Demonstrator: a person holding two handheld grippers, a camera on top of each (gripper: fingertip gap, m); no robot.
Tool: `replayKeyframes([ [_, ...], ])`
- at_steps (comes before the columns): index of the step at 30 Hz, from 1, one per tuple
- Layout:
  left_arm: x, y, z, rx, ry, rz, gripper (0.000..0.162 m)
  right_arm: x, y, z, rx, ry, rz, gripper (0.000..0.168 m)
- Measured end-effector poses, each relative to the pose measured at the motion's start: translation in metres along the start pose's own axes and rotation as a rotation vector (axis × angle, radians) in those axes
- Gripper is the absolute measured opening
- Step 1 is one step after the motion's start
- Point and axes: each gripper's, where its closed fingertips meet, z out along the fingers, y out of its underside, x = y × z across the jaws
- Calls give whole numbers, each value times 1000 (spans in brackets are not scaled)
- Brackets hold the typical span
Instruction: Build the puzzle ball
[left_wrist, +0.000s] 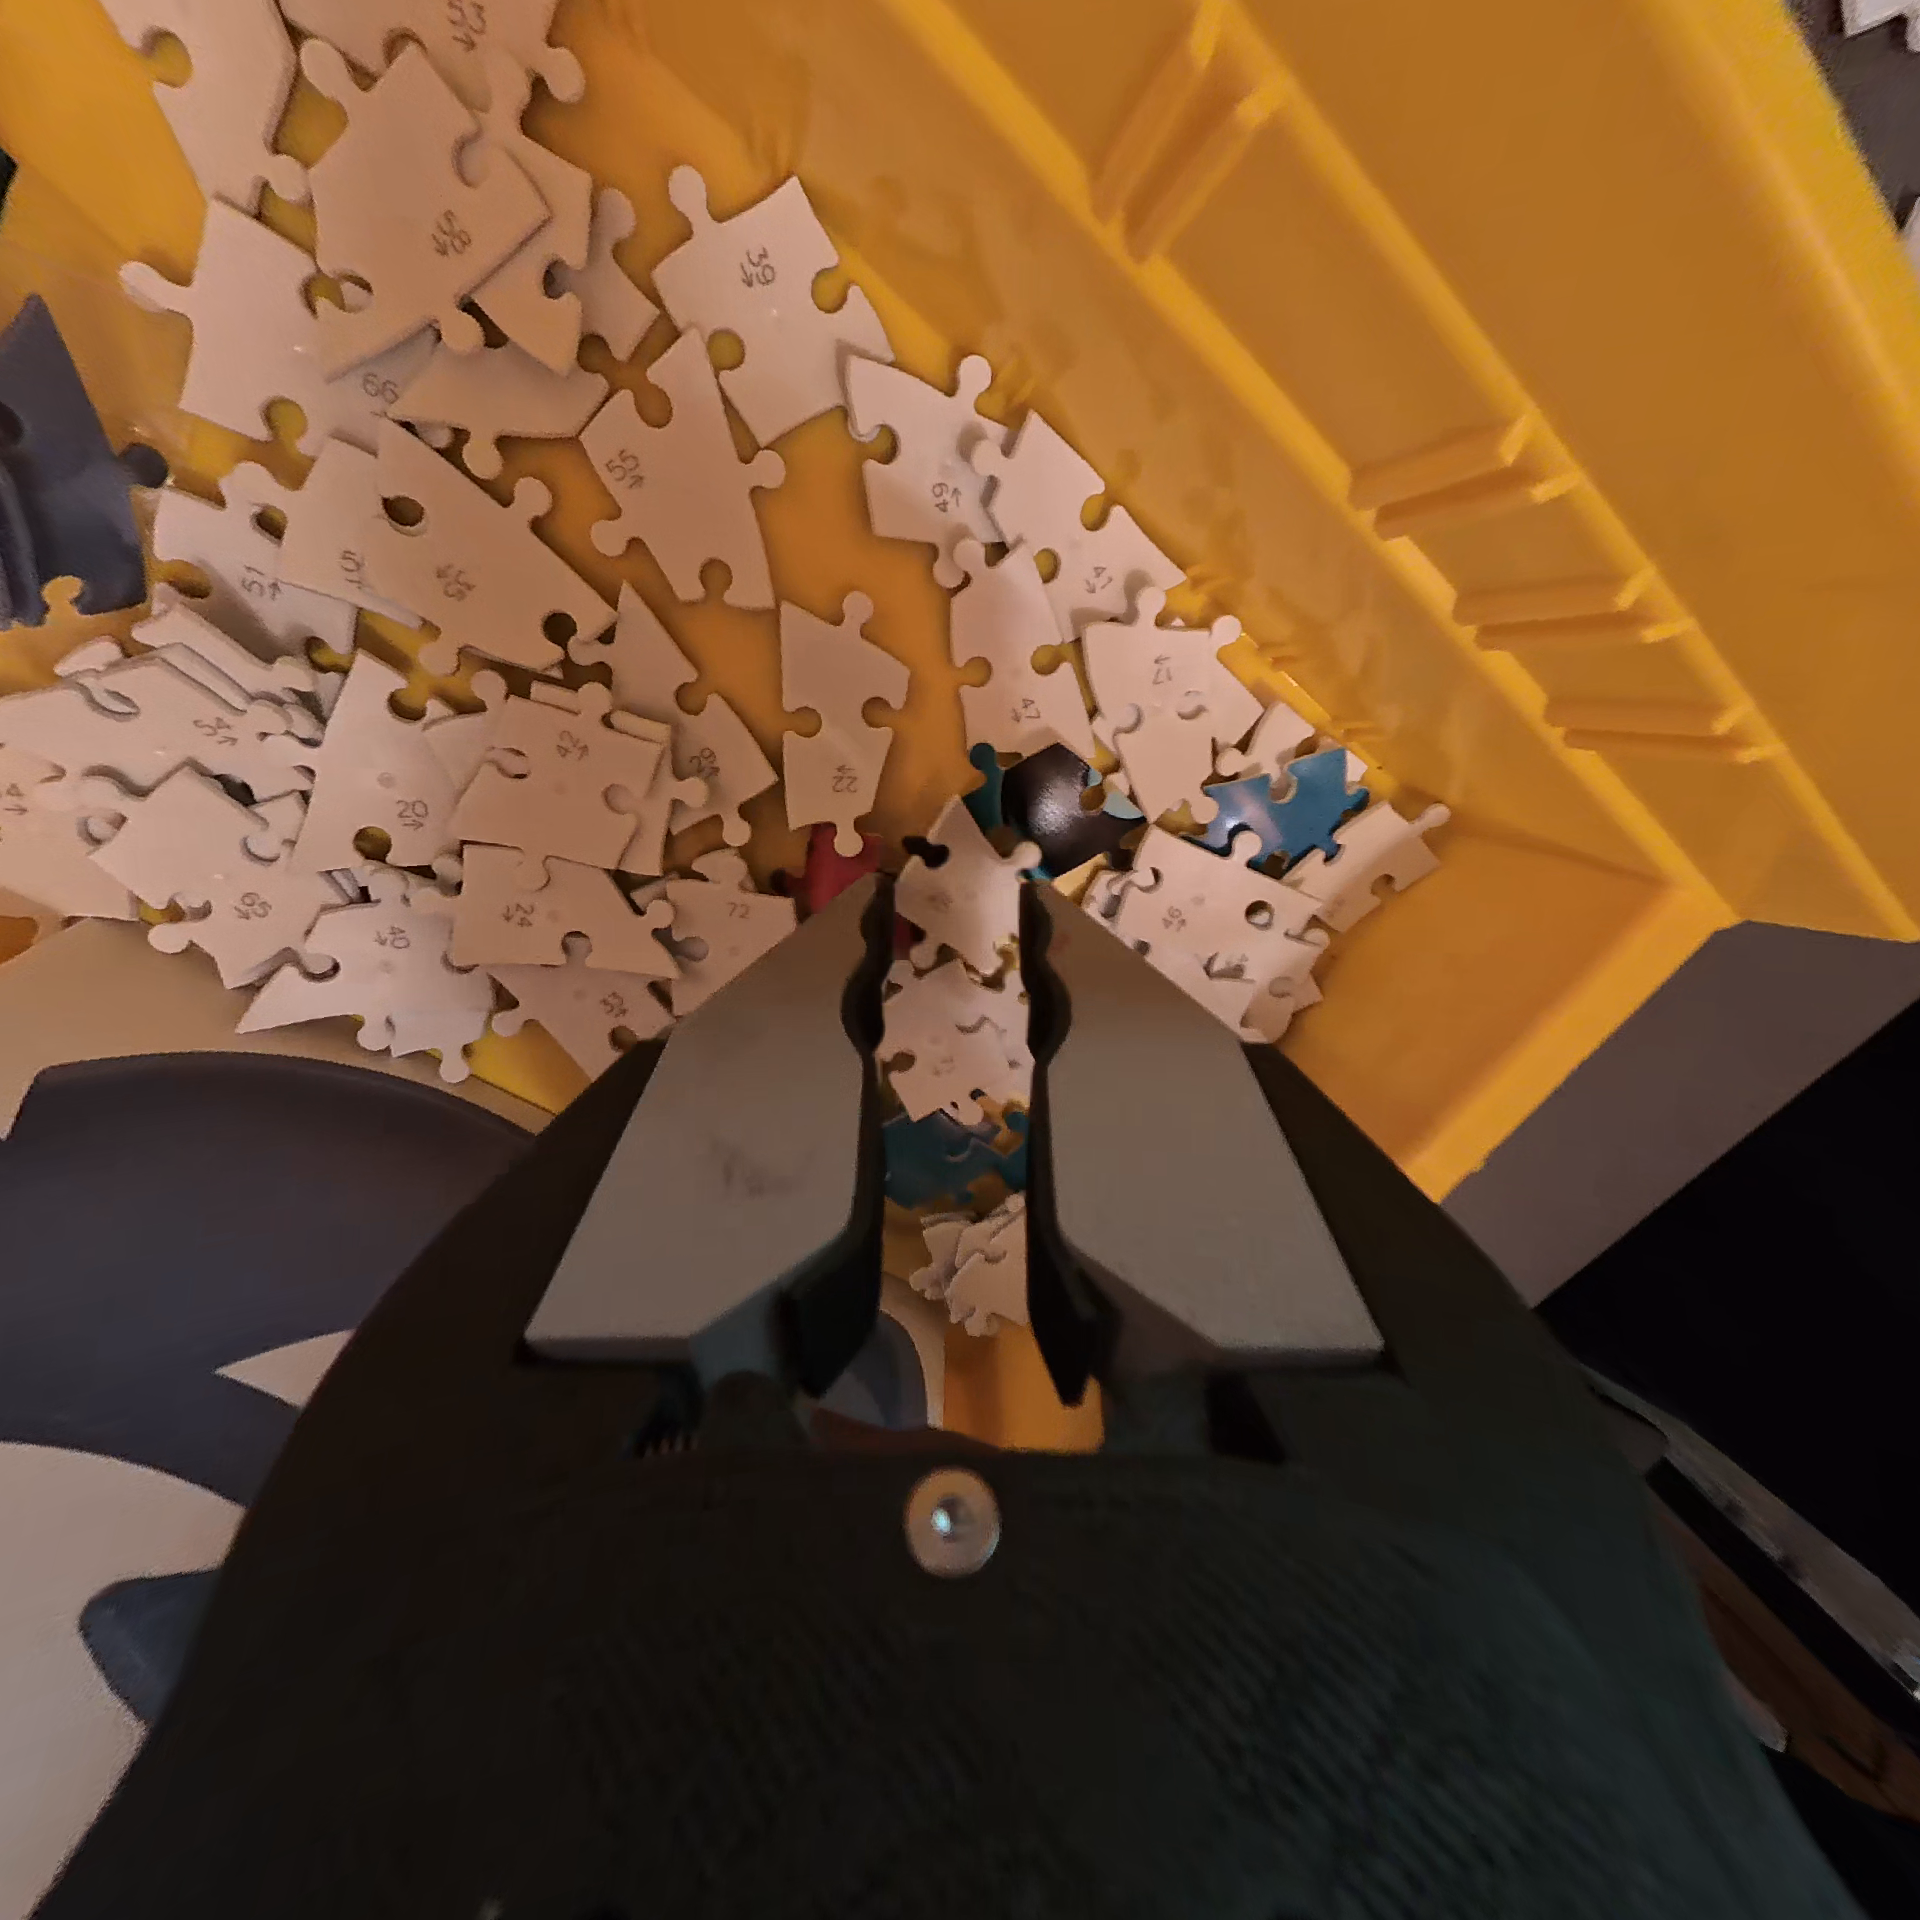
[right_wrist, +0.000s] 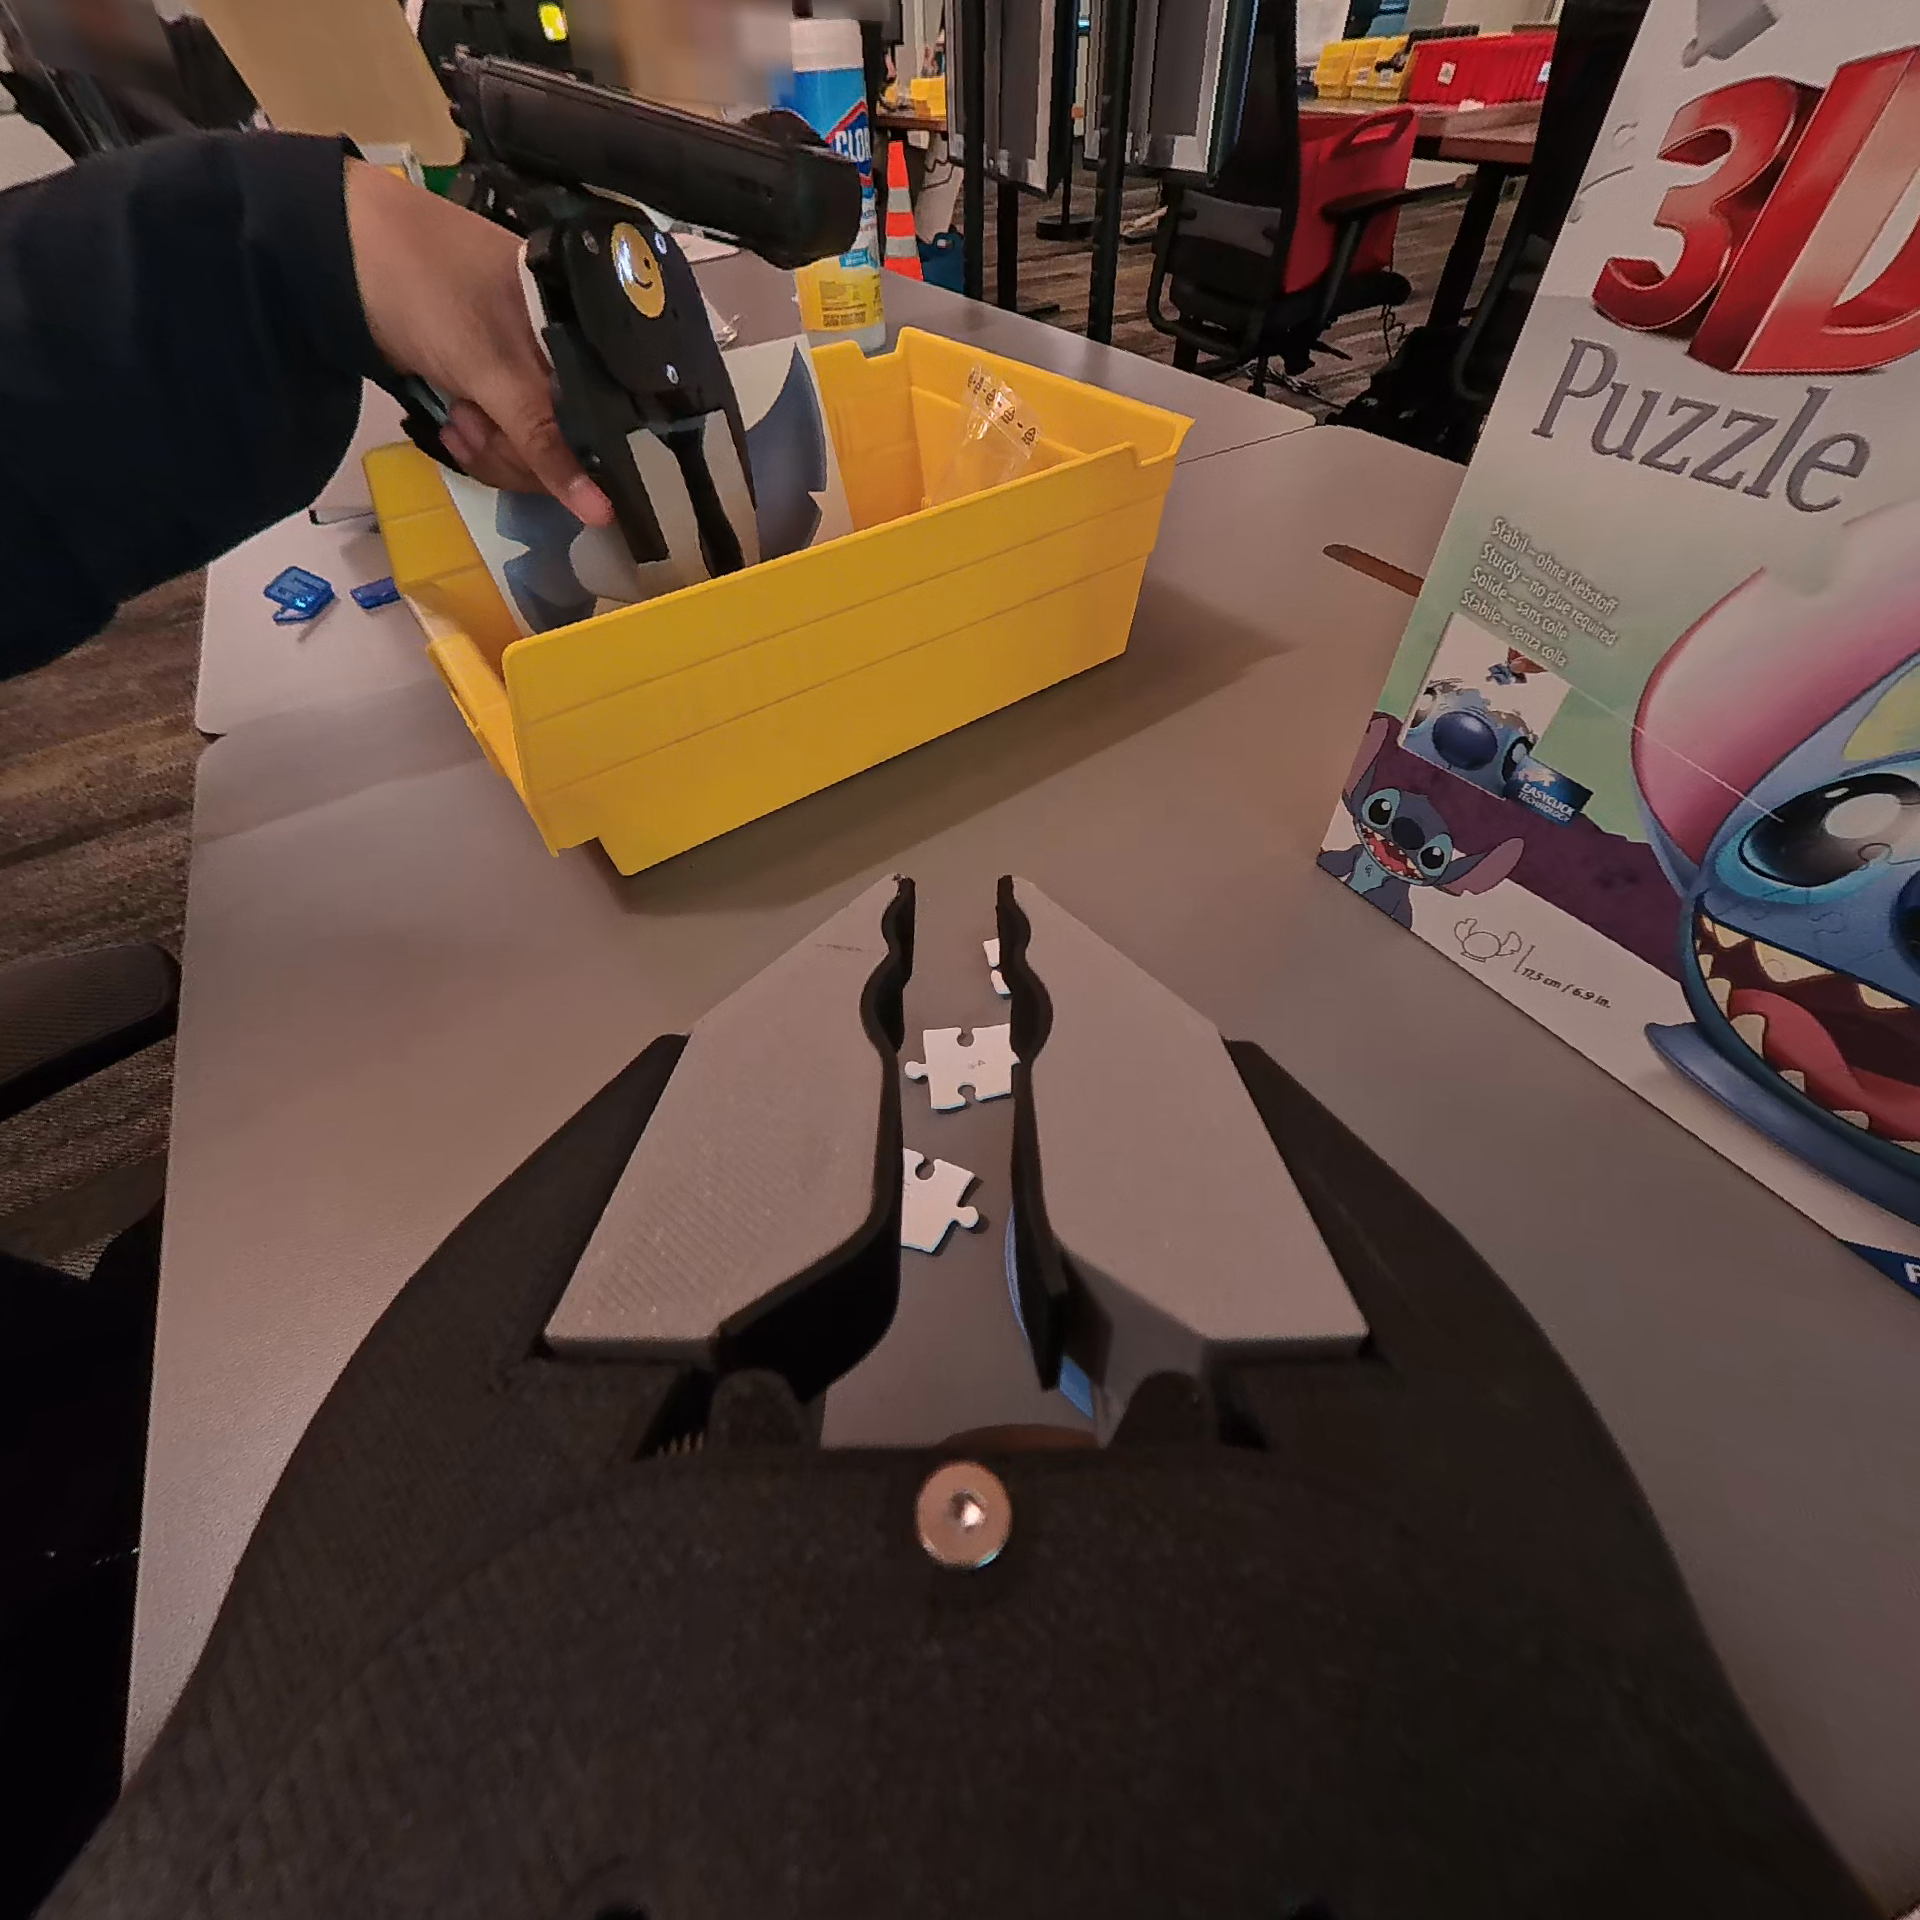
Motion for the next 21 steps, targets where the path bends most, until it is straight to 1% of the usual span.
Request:
replayKeyframes([
  [4,0,3,5,-22,6,5,22,0,0,-1,3,-2,4,12],
  [5,0,4,5,-27,3,8,16,0,-1,-1,5,-3,4,12],
  [6,2,5,5,-31,10,9,19,0,-1,-1,5,-3,3,12],
  [11,8,14,6,-75,30,33,19,-1,-2,-1,7,-5,2,12],
  [21,17,11,10,-54,74,51,16,-1,-1,-1,7,-5,4,12],
])
